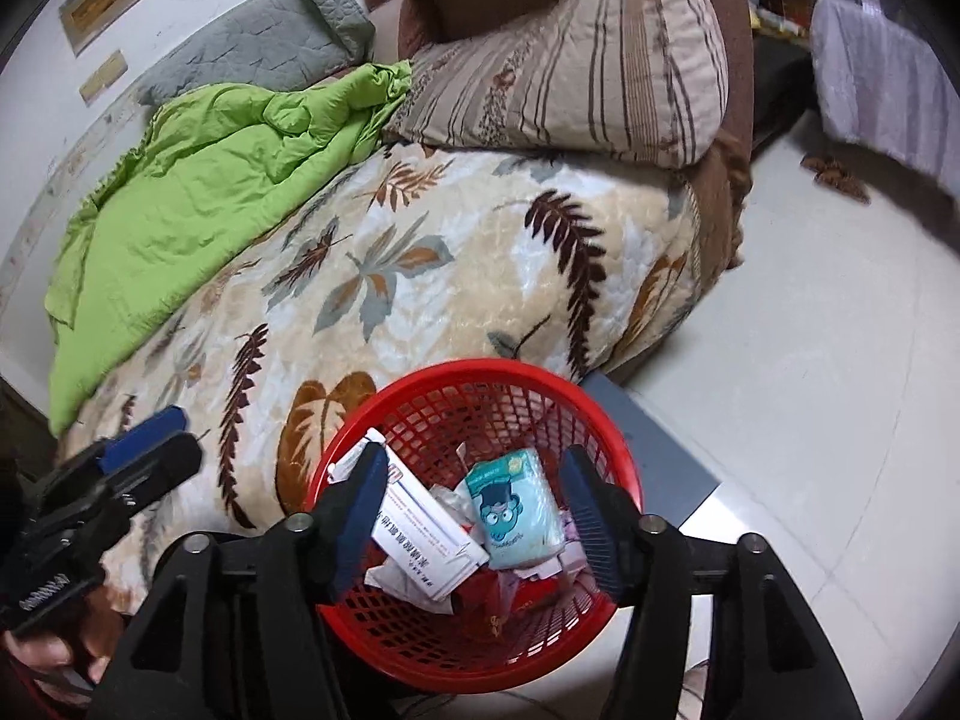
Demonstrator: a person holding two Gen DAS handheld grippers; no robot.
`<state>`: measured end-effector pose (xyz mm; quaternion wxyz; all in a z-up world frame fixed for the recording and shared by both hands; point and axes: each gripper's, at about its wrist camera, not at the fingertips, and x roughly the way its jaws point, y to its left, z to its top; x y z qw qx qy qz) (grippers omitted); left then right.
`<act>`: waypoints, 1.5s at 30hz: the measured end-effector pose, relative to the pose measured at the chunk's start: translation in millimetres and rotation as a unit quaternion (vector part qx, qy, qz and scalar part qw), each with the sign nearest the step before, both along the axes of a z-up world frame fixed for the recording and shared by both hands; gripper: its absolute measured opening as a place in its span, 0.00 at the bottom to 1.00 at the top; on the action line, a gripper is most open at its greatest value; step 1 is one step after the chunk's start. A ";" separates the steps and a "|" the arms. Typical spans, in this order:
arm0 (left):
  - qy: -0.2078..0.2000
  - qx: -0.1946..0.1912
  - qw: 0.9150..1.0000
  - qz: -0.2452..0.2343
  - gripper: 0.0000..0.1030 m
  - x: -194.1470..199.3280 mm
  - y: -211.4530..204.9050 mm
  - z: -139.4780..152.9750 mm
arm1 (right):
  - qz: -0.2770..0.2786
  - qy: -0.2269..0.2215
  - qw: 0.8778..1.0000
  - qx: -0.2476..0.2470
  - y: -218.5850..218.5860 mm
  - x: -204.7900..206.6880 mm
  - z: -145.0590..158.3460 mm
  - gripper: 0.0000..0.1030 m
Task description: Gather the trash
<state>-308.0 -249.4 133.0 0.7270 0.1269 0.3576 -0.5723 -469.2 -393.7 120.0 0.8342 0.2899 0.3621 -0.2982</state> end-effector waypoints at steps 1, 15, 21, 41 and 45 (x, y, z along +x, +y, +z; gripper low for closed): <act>-0.009 -0.004 1.000 0.012 0.65 2.1 7.4 3.2 | -0.005 0.008 1.000 -0.018 5.1 2.6 4.8 0.71; -0.130 -0.041 0.975 0.176 0.95 33.8 114.8 42.3 | -0.158 0.047 0.971 -0.172 82.8 28.8 49.5 1.00; -0.173 -0.015 0.953 0.249 0.98 37.2 151.1 34.8 | -0.171 0.052 0.967 -0.179 114.1 30.1 50.3 1.00; -0.223 0.050 0.930 0.288 1.00 21.8 149.8 13.6 | -0.157 0.059 0.970 -0.175 127.0 25.5 47.6 1.00; -0.215 0.058 0.933 0.284 1.00 22.5 147.5 10.4 | -0.155 0.060 0.971 -0.173 125.7 25.8 46.9 1.00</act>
